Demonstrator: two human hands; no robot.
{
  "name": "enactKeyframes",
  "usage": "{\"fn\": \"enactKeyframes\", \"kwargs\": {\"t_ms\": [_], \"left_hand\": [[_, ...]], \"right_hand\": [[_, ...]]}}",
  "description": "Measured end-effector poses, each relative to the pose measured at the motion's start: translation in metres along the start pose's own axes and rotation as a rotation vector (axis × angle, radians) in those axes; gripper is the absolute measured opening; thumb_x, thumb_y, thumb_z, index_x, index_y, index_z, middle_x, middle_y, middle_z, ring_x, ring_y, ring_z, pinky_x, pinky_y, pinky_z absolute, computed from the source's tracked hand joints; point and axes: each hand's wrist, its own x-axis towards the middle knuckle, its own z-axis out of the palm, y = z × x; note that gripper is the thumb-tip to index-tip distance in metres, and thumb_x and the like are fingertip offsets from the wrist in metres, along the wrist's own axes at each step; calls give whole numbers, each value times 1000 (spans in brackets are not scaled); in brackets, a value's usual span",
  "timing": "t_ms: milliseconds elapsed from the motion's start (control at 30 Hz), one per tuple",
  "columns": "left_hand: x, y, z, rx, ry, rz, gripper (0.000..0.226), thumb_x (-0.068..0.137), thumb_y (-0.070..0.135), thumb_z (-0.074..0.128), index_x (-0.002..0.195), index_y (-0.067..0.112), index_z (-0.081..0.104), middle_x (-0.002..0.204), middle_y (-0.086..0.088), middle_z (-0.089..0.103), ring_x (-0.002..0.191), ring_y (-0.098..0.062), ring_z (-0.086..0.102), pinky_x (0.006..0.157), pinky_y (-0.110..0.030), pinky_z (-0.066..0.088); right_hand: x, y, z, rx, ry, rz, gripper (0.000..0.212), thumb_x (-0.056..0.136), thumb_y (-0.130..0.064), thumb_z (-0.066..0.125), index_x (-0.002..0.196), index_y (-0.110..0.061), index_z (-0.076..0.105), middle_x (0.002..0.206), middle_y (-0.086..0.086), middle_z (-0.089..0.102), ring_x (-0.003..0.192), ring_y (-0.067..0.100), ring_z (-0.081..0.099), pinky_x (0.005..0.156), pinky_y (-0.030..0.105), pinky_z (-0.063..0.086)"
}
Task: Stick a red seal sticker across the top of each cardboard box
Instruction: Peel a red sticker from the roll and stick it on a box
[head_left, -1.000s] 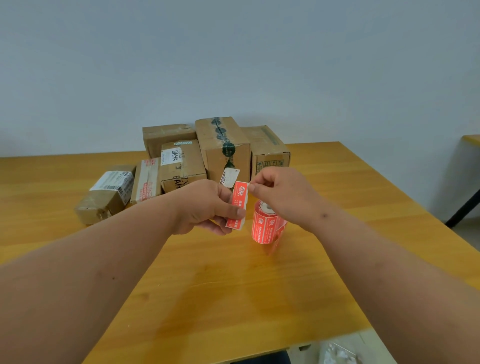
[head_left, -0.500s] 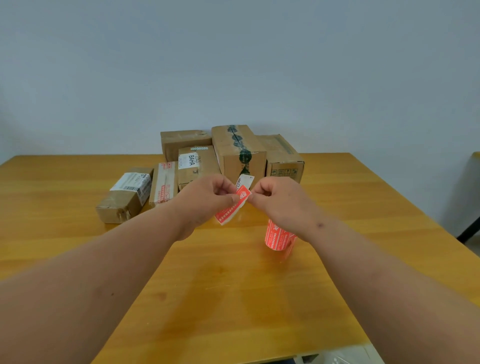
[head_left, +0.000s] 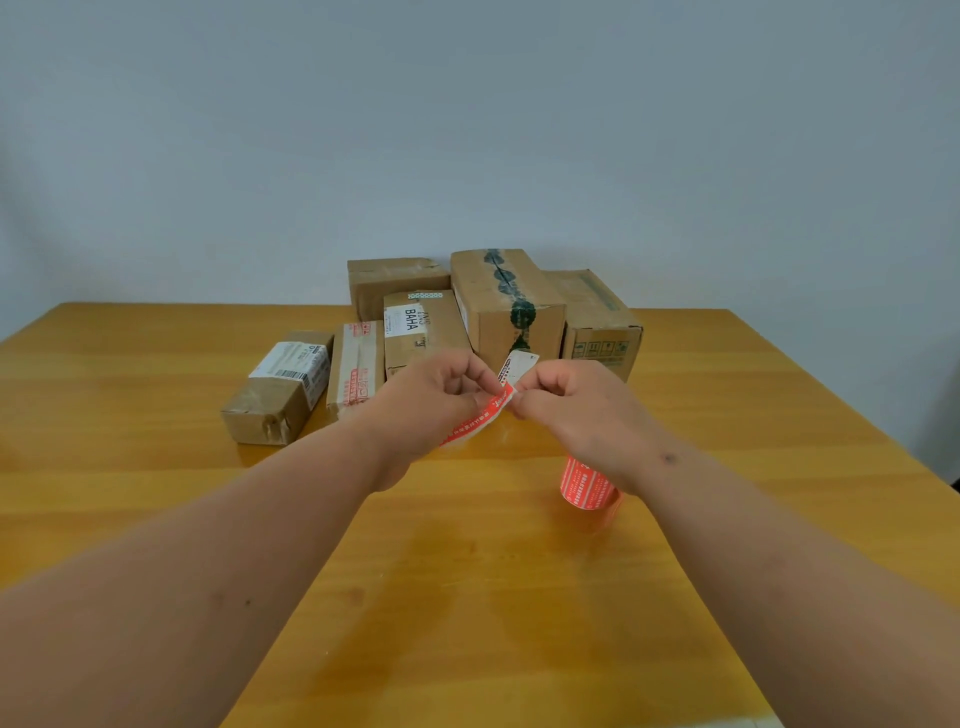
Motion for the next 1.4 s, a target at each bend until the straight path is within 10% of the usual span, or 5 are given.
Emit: {"fn": "enactKeyframes", "kwargs": {"t_ms": [333, 600, 900, 1100, 1400], "left_hand": [[6, 5, -1, 37, -6, -32, 11, 86, 29, 72, 83, 20, 76, 95, -7, 73, 100, -20, 63, 74, -21, 45], [7, 13, 6, 185, 41, -9, 14, 90, 22, 65, 80, 15, 73, 86, -19, 68, 73, -20, 50, 62, -29, 41], [19, 1, 3, 100, 313, -146, 18, 93, 19, 56, 78, 15, 66, 86, -7, 70, 77, -22, 59, 79, -41, 56], [22, -3, -9, 274, 558, -151, 18, 95, 19, 49, 83, 17, 62, 82, -1, 64, 69, -16, 59, 65, -39, 57], [32, -4, -10, 206, 388, -99, 20, 101, 27, 45, 87, 23, 58, 86, 1, 60, 73, -18, 53, 61, -32, 46]], "right_hand": [[6, 6, 3, 17, -28, -37, 19, 92, -23, 61, 79, -14, 71, 49, -13, 46, 42, 1, 36, 40, 10, 30], [4, 9, -1, -35, -27, -71, 19, 90, -21, 61, 79, -9, 71, 52, -9, 46, 40, 3, 35, 41, 11, 28], [4, 26, -19, -196, 94, 72, 20, 83, -22, 56, 70, -7, 57, 71, -5, 65, 68, 9, 56, 82, 41, 47], [3, 36, -22, -580, 3, 31, 28, 82, -25, 50, 56, -18, 45, 72, -3, 55, 72, 11, 50, 96, 40, 25], [24, 32, -23, -967, -271, -52, 27, 78, -41, 56, 65, -19, 64, 88, -4, 57, 89, 17, 51, 100, 43, 22]]}}
